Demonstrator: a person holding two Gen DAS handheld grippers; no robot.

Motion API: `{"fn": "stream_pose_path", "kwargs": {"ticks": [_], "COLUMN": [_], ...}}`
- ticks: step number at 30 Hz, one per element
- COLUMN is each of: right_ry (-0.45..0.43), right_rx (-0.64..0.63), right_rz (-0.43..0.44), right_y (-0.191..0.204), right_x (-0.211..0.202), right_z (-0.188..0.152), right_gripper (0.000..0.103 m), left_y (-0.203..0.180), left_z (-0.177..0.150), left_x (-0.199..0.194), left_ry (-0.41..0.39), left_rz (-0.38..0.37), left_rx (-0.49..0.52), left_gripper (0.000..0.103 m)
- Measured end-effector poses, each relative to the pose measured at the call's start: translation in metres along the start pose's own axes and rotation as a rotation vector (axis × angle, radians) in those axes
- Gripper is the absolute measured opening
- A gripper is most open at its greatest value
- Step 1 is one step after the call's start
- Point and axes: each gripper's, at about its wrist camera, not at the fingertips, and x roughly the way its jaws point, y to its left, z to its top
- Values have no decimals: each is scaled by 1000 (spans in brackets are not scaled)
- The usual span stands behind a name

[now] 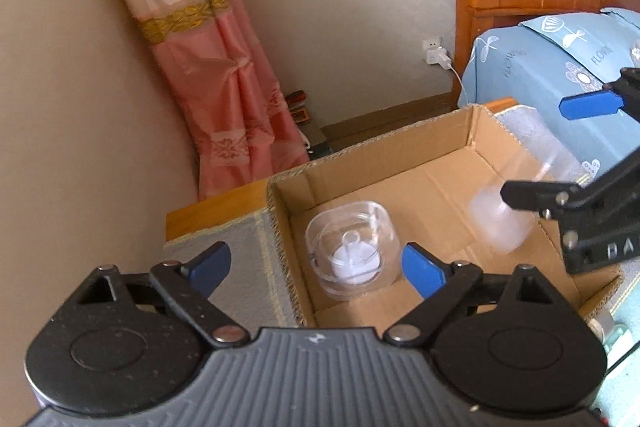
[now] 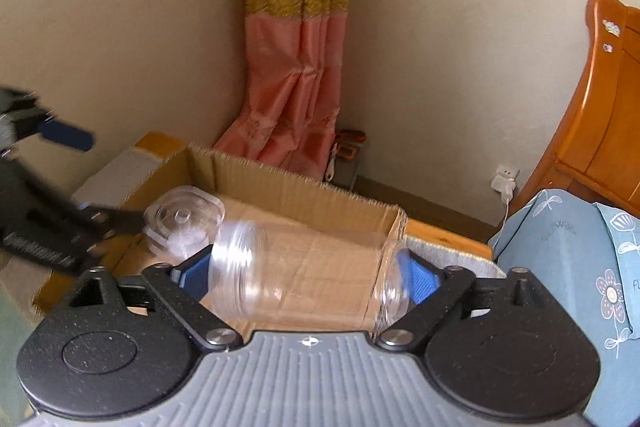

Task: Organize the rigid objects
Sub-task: 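Carry the cup and jar into the cardboard box and open both tools, then move both tools back toward the remaining items on the table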

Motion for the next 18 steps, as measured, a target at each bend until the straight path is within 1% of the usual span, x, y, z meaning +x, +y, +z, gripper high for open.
{"fn": "stream_pose_path", "kwargs": {"ticks": [2, 7, 11, 18], "right_ry": [9, -1, -20, -47], "right_rx": [2, -19, -55, -51], "right_rz": [-1, 6, 4, 35], "right_y": [0, 9, 22, 36], "right_x": [0, -21, -47, -88], "right_z": [2, -6, -16, -40], "right_gripper": [103, 103, 103, 103], "left_y": [3, 6, 4, -5], "left_z": [-5, -15, -23, -47], "left_x": [-6, -26, -44, -73], "left_ry": [-7, -22, -50, -93], "left_rz": [-1, -8, -22, -32], "left_rx": [-3, -21, -32, -60], "left_gripper": [93, 93, 96, 98]}}
